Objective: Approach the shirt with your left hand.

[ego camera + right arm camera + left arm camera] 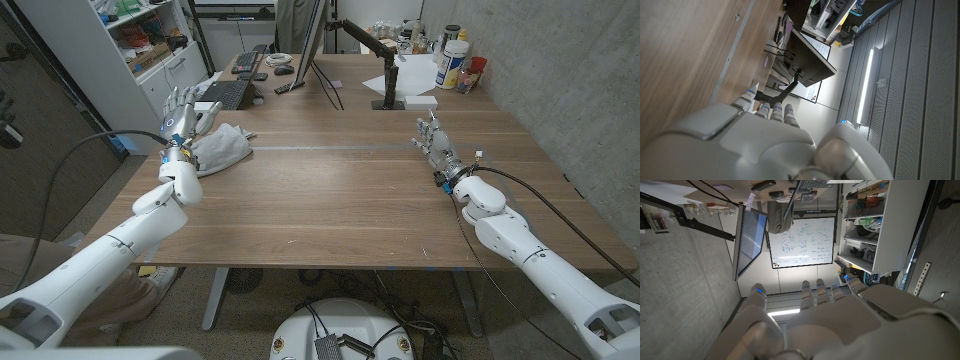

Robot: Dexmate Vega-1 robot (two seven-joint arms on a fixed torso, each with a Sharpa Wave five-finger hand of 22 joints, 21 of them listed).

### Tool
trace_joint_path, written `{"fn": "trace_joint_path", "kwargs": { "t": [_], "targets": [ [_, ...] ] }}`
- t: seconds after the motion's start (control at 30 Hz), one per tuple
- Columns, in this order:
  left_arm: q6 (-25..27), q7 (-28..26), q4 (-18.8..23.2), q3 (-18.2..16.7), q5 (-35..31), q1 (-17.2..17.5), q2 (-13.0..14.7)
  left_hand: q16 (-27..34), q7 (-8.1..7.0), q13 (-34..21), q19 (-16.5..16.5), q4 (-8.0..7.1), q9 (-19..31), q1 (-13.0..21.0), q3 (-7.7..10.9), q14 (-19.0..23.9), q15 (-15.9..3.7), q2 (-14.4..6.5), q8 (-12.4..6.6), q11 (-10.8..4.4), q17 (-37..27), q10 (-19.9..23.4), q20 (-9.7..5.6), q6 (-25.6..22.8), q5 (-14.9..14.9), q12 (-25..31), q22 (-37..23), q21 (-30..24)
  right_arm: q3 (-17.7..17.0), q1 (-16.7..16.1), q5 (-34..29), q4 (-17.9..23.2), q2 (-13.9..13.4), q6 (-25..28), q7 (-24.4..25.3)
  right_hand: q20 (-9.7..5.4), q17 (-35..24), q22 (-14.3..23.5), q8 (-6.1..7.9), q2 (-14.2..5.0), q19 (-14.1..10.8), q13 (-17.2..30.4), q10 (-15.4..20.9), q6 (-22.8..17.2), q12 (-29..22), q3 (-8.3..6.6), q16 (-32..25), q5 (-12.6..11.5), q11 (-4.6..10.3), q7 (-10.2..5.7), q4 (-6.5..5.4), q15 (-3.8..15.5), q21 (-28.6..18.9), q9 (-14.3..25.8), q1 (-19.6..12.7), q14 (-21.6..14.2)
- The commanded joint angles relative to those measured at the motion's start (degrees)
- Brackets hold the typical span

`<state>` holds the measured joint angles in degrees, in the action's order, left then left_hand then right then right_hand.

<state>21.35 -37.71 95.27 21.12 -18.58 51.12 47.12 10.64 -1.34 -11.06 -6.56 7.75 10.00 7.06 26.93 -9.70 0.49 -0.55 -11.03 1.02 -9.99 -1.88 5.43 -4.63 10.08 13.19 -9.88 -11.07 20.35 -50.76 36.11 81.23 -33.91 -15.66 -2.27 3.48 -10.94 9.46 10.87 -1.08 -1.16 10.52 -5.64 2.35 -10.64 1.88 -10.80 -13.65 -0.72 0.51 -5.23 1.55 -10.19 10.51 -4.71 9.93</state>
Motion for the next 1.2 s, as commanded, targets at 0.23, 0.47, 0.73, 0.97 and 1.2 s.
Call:
{"fn": "trace_joint_path", "kwargs": {
  "t": [0.23,0.47,0.73,0.97,1.2],
  "targets": [
    [3.07,0.98,-3.57,1.98,1.91,-3.17,-0.30,0.51,-0.04,-0.18,1.68,0.44,0.30,0.88,0.24,1.79,-0.33,0.09,0.18,0.04,-0.17,0.89,-0.11,-0.37,-0.15,0.03,-0.05,-0.50,-0.55,-0.35,0.69,0.55,-0.60,-0.31,-0.95,-0.17,-0.08,0.17,0.29,-0.43,0.10,0.20,0.06,-0.17,-0.53,0.31,-0.38,-0.04,-0.25,-0.18,-0.11,-0.05,-0.37,0.18,-0.06,1.32],
    [3.16,1.04,-5.14,2.54,3.10,-4.25,-0.74,0.24,-0.01,-0.18,1.33,0.52,0.30,1.04,0.28,1.38,-0.38,0.07,0.23,0.12,-0.17,0.59,-0.07,-0.29,-0.12,-0.13,-0.04,-0.27,-0.61,-0.42,0.95,0.60,-0.76,-0.15,-1.27,-0.12,-0.07,0.17,0.27,-0.45,0.10,0.20,0.14,-0.14,-0.55,0.34,-0.39,-0.03,-0.19,-0.16,-0.10,-0.09,-0.38,0.18,-0.07,1.31],
    [3.07,1.04,-7.65,3.82,3.79,-6.01,-1.42,0.03,-0.09,-0.19,1.08,0.59,0.30,1.17,0.28,0.96,-0.30,0.12,0.24,0.15,-0.17,0.34,-0.01,-0.28,-0.12,-0.27,-0.03,-0.10,-0.33,0.07,1.12,-0.15,-0.54,-0.65,-2.53,-0.43,-0.07,0.17,0.29,-0.46,-0.33,0.19,0.20,-0.21,-0.57,0.39,-0.44,-0.03,-0.21,-0.18,-0.10,-0.10,-0.56,0.18,-0.06,1.21],
    [3.61,1.19,-9.18,4.65,4.47,-7.11,-1.83,-0.04,-0.03,-0.19,1.03,0.62,0.30,1.20,0.25,0.81,-0.33,0.19,0.25,0.21,-0.17,0.28,0.06,-0.27,-0.13,-0.31,-0.03,-0.06,-0.18,0.33,1.44,-0.21,-0.36,-0.56,-3.09,-0.51,-0.07,0.17,0.28,-0.44,-0.48,0.19,0.26,-0.21,-0.59,0.43,-0.46,-0.03,-0.29,-0.16,-0.10,-0.12,-0.60,0.18,-0.04,1.16],
    [2.55,1.74,-11.06,5.58,5.17,-8.25,-1.82,-0.12,0.01,-0.20,0.98,0.65,0.30,1.26,0.23,0.63,-0.24,0.24,0.29,0.25,-0.18,0.11,0.16,-0.20,-0.14,-0.40,-0.03,-0.01,-0.08,0.38,1.42,-0.12,-0.41,-0.46,-3.25,-0.53,-0.07,0.17,0.28,-0.42,-0.43,0.19,0.31,-0.23,-0.60,0.48,-0.45,-0.02,-0.28,-0.16,-0.11,-0.07,-0.57,0.18,-0.01,1.20]
  ]
}}
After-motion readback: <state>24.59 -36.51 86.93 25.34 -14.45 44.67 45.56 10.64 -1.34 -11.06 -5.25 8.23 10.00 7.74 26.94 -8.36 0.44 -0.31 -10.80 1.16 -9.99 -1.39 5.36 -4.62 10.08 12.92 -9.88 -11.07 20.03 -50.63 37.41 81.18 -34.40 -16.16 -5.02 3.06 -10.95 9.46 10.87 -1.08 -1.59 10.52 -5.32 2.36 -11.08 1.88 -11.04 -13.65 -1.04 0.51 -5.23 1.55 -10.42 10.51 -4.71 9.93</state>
